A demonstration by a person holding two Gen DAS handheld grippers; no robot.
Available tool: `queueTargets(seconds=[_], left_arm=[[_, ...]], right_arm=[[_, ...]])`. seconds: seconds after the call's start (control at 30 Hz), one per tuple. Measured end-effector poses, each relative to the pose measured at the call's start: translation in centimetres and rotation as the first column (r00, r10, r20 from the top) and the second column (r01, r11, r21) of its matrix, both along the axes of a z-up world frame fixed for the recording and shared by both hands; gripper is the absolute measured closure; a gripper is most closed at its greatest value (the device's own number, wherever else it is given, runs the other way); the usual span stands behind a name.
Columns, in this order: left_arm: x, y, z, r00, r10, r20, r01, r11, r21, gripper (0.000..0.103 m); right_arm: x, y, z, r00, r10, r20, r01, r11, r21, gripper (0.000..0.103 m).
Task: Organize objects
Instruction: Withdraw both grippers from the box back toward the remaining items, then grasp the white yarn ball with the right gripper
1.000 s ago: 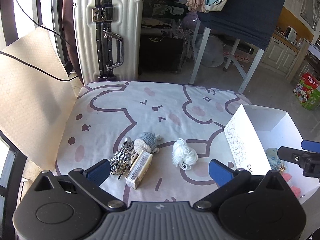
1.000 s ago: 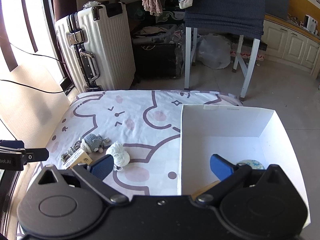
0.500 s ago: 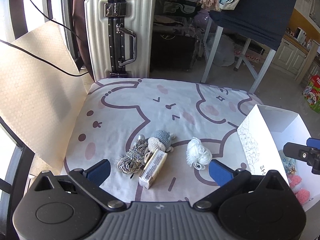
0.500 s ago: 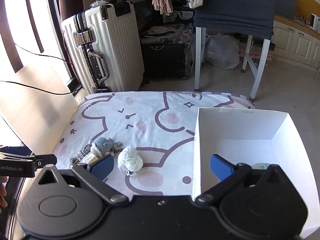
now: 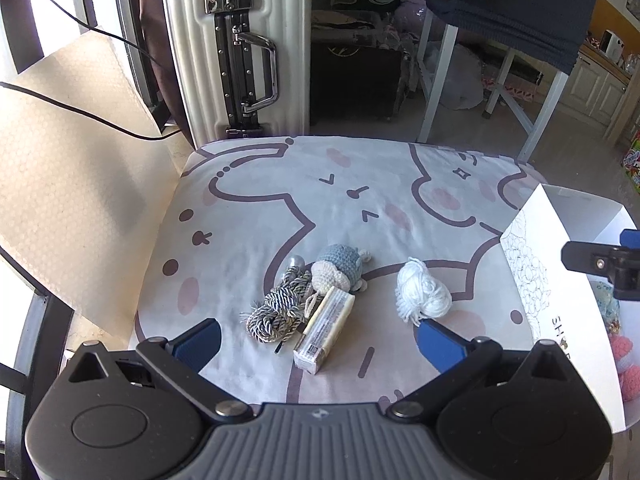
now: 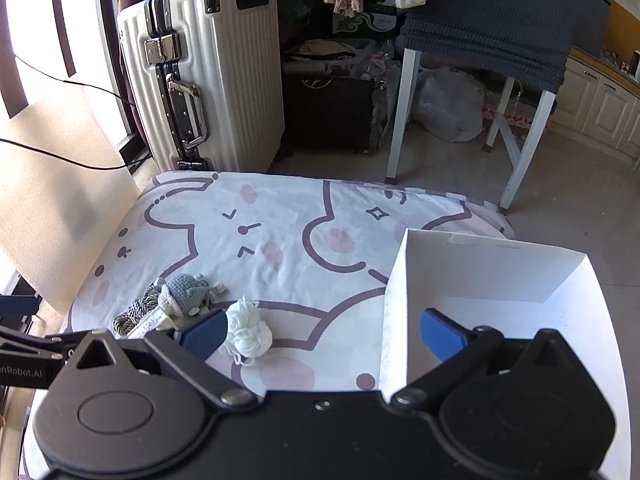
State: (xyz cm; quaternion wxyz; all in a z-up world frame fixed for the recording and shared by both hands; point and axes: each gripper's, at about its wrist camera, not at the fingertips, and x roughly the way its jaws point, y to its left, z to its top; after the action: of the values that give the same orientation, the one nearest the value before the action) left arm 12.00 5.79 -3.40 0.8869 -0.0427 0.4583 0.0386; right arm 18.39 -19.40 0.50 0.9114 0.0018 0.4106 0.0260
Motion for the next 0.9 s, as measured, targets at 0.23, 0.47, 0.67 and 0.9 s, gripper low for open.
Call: queueTargets(seconds=[0.23,0.47,0.67,0.9], left_arm=[[1.1,0.3,-2.0,0.999,-0.02,-0.036,0.018,0.998,-0.057,0.0],[2.2,1.1,-4.4,0.997,-0.01,-0.08,0.002,0.995,-0.097,0.016],[3.0,1.6,-6.1,0.993,0.0,-0.119,-0.014,0.993,-0.118,0.034],[3.9,1.4,-7.3,0.991,-0.027,-0.133,0.012,0.994,-0.107,0.045]], right_arm=[[3.7,1.5,-2.2,0.999,0.049,-0.023,-0.049,0.998,0.028,0.0],[6.3,1.7,-6.2,0.994,0.046,-0.103,-0.035,0.994,0.102,0.0],[7.3,2.6,-8.6,0.981,0.104,-0.162,-0.076,0.983,0.167,0.014],[8.3,4.2,-11.0,0.966,0.153,-0.21,-0.127,0.983,0.135,0.022]])
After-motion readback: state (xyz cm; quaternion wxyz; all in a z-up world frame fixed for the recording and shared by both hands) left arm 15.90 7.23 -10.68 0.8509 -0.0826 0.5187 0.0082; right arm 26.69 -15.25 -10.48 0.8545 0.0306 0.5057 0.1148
